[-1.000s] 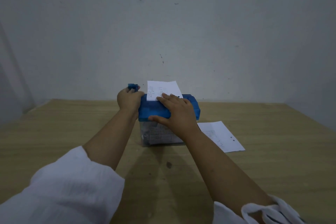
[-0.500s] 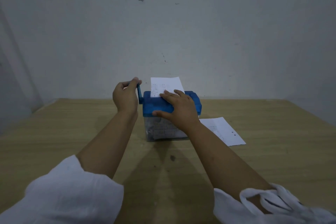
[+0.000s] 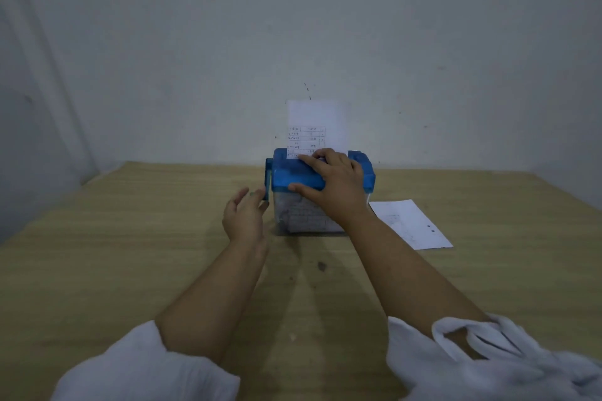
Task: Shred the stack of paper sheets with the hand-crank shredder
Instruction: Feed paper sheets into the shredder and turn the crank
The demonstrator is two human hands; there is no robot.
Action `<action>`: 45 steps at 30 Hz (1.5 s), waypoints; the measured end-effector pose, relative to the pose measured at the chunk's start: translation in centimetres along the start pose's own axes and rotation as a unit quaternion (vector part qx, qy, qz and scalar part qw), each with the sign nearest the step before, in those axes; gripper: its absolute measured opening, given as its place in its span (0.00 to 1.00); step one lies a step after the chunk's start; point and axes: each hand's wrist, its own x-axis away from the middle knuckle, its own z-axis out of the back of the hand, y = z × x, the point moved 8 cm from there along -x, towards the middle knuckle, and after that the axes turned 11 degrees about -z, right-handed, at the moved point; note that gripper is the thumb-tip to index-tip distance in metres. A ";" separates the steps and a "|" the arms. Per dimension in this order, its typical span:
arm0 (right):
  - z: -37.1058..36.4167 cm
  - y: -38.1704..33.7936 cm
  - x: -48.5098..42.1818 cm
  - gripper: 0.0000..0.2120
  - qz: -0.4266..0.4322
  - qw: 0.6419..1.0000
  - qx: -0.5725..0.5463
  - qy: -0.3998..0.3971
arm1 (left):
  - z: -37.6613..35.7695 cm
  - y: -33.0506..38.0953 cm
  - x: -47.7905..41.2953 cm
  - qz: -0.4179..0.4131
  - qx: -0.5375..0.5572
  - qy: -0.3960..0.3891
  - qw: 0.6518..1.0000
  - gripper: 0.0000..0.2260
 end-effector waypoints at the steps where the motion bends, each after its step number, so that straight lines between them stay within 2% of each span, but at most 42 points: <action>1: 0.0 0.0 0.0 0.27 -0.002 1.000 -0.001 0.007 | -0.2 -0.4 -0.4 0.024 0.020 0.005 1.000 0.14; 4: 0.2 -0.1 -0.2 0.27 -0.001 1.000 -0.010 0.024 | -0.6 -1.7 -0.7 0.090 0.018 -0.027 0.995 0.04; 7: 0.1 -0.2 -0.1 0.28 0.010 0.999 -0.011 0.040 | -0.5 -3.3 -1.1 0.129 -0.039 -0.070 0.988 0.14; 8: 0.1 -0.2 -0.1 0.28 0.013 0.999 -0.011 0.047 | -0.5 -3.6 -1.3 0.134 -0.047 -0.076 0.987 0.14; 10: 0.2 -0.2 -0.2 0.29 0.013 0.998 -0.017 0.053 | -1.0 -4.0 -1.8 0.153 -0.038 -0.086 0.984 0.07; 13: 0.1 -0.1 -0.2 0.29 0.015 0.999 -0.021 0.047 | -1.9 -4.1 -2.5 0.169 -0.024 -0.079 0.982 0.07; 19: 0.1 -0.1 0.0 0.31 0.024 0.998 -0.015 0.056 | -4.2 -2.2 -4.1 0.183 -0.059 0.003 0.981 0.09; 21: 0.0 -0.1 0.0 0.32 0.027 0.998 -0.015 0.062 | -6.4 -0.9 -3.3 0.185 -0.088 -0.052 0.978 0.15; 22: 0.0 -0.1 0.0 0.32 0.027 0.997 -0.017 0.063 | -7.4 -0.1 -2.7 0.187 -0.126 -0.097 0.970 0.19; 24: 0.0 -0.1 -0.1 0.31 0.029 0.997 -0.019 0.066 | -8.7 0.4 -2.3 0.196 -0.219 -0.164 0.942 0.20; 26: 0.0 -0.2 0.0 0.31 0.031 0.997 -0.013 0.070 | -8.8 0.7 -2.5 0.203 -0.280 -0.183 0.920 0.19; 28: 0.0 -0.1 0.0 0.31 0.032 0.996 -0.006 0.077 | -8.5 0.8 -3.0 0.213 -0.290 -0.184 0.915 0.20; 31: 0.1 -0.2 0.0 0.31 0.031 0.996 -0.006 0.078 | -8.5 1.2 -3.4 0.200 -0.280 -0.189 0.920 0.27; 35: -0.1 -0.2 -0.1 0.30 0.024 0.998 -0.006 0.058 | -9.0 1.8 -4.4 0.155 -0.261 -0.193 0.933 0.10; 38: 0.0 -0.1 -0.1 0.31 0.021 0.998 -0.006 0.052 | -9.2 1.5 -5.0 0.145 -0.251 -0.185 0.939 0.09; 41: 0.0 -0.2 -0.2 0.32 0.019 0.998 -0.002 0.052 | -9.3 2.1 -5.4 0.087 -0.257 -0.160 0.949 0.07; 45: -0.3 -0.1 -0.3 0.29 0.017 0.998 0.020 0.049 | -9.1 1.9 -5.4 0.050 -0.206 -0.132 0.968 0.05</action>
